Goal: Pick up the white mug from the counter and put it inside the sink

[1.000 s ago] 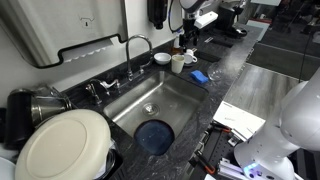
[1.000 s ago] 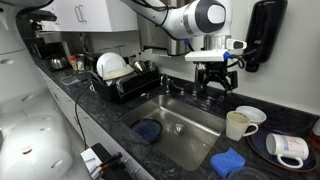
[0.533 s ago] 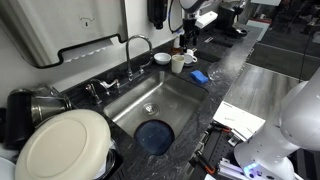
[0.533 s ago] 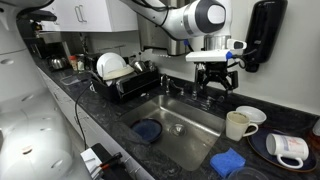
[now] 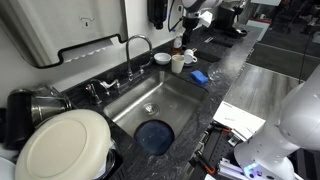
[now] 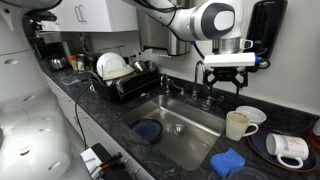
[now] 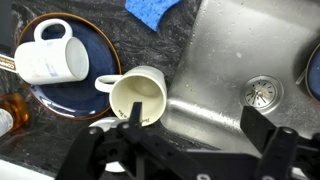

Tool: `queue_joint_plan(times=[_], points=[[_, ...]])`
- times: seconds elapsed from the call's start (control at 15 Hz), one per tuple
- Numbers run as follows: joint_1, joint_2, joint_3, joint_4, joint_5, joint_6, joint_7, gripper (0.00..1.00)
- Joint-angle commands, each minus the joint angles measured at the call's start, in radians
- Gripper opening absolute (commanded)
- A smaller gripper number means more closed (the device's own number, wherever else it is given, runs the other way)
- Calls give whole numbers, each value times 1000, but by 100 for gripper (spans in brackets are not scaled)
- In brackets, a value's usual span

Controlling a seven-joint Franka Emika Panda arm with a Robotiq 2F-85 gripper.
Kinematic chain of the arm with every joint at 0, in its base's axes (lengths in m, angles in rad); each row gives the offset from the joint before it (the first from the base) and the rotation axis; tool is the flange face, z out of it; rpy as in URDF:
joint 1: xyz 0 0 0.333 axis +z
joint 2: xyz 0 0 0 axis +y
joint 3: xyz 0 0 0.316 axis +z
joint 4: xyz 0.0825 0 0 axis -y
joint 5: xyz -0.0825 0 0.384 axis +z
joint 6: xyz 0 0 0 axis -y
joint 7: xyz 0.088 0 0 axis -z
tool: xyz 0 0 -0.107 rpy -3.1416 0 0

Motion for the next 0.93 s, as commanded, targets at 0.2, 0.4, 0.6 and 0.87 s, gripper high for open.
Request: queue_joint_plan(times=[0.2,0.4,0.6,0.87], points=[[-58,91,-12,91,-42,-26,-406,100],[-81,103,-9,105,-21,3,-605,100],[-77,81,-8,83,-26,-3,-573,100],[-76,81,-7,83,-26,-3,-563,100]])
